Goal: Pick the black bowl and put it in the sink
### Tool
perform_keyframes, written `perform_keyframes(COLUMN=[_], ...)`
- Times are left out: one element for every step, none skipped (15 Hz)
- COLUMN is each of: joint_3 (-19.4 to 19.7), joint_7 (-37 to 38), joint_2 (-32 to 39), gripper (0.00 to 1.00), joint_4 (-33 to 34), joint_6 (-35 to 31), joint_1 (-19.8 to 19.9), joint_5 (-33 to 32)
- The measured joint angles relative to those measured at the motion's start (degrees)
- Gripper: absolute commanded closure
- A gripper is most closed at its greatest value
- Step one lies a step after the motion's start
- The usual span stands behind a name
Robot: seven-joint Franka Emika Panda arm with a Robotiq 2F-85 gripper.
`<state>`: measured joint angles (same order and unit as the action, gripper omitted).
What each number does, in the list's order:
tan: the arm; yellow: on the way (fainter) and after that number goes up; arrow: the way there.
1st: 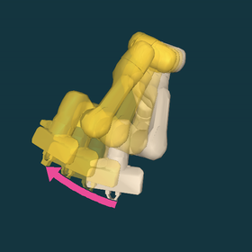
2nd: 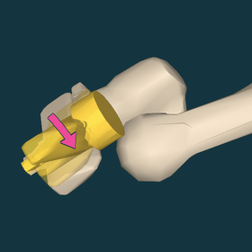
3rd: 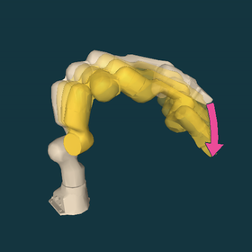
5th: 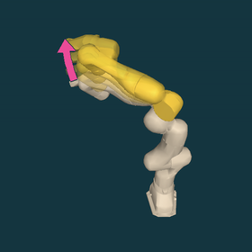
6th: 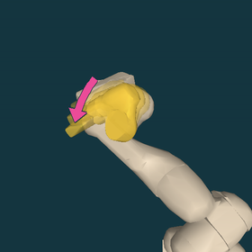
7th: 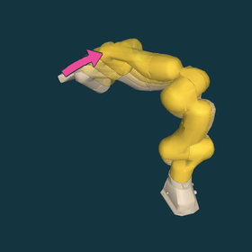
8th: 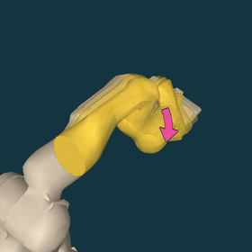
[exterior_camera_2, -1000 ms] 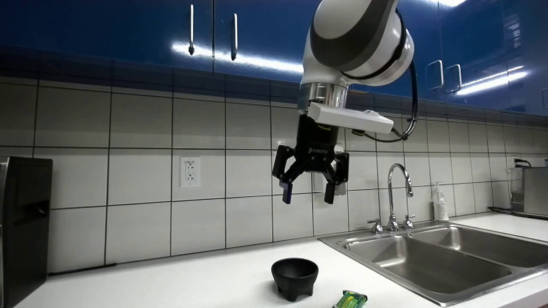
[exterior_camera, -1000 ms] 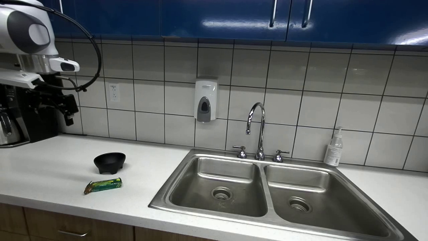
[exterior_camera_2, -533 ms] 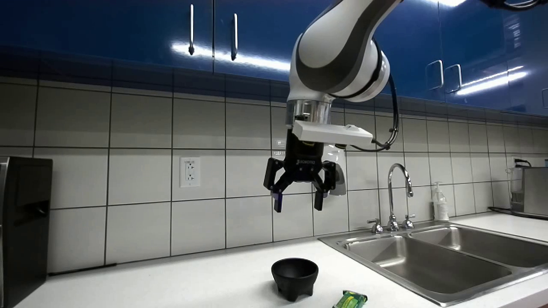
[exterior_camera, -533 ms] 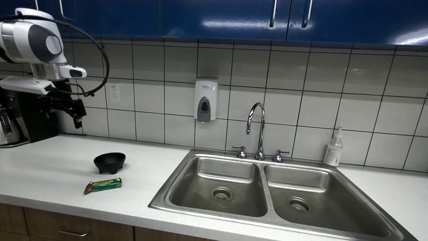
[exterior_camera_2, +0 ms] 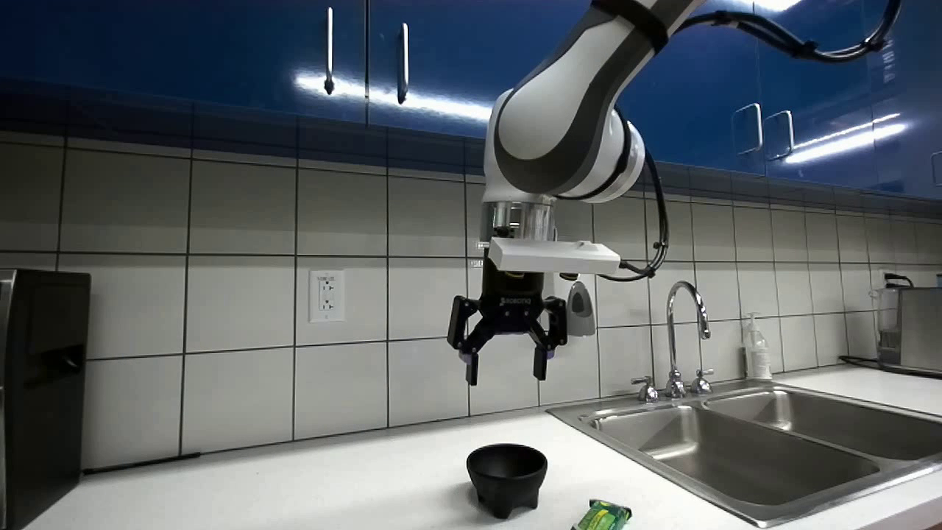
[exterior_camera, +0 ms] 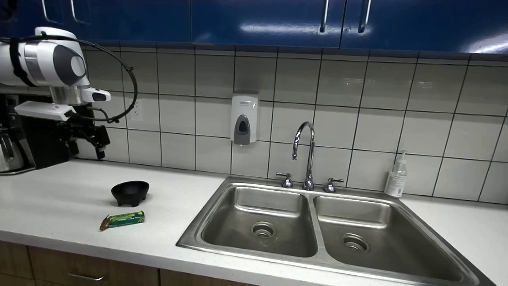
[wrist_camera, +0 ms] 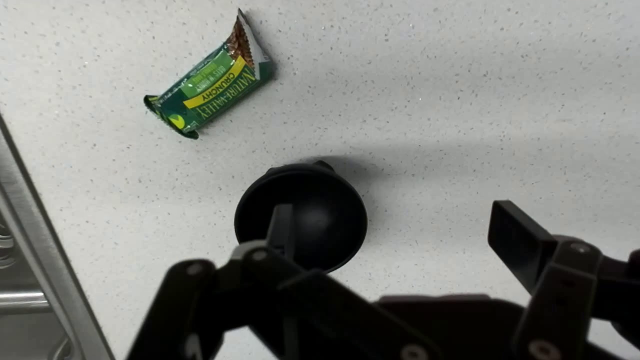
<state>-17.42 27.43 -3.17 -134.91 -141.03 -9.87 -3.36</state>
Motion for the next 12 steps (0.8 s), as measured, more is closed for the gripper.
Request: perform_keyframes(joint_3=[0.2,0.4,0.7,0.9,1.1,1.4,1.7,1.8,2.0,2.2,2.5,2.8], joint_7=[0.0,0.1,0.1,0.1,0.1,0.1,0.2,0.2,0.2,0.2,0.2,0.2], joint_2=[0.8,1.5,2.2,2.9,3.6,4.3,5.0,5.7,6.3,7.1,7.8,8.6], gripper=[0.00,0.00,0.00,0.00,0.00,0.00,0.00,0.00,0.00,0.00,0.00,0.00], joint_4=[0.4,0.7,1.0,1.3,1.6,1.8,2.0,2.3,2.6,2.8,3.2,3.5], joint_6=[-0.1,-0.3,-0.6,-0.9,-1.3,-1.8,-2.5,-3.2,-3.7,-4.4,-5.0,-5.6], joint_1=[0.0,0.0,-0.1,-0.2,-0.3,-0.5,-0.7,-0.9,-1.0,-1.3,-1.5,-1.8], joint_5=[0.0,0.0,0.0,0.0,0.0,0.0,0.0,0.0,0.0,0.0,0.0,0.0])
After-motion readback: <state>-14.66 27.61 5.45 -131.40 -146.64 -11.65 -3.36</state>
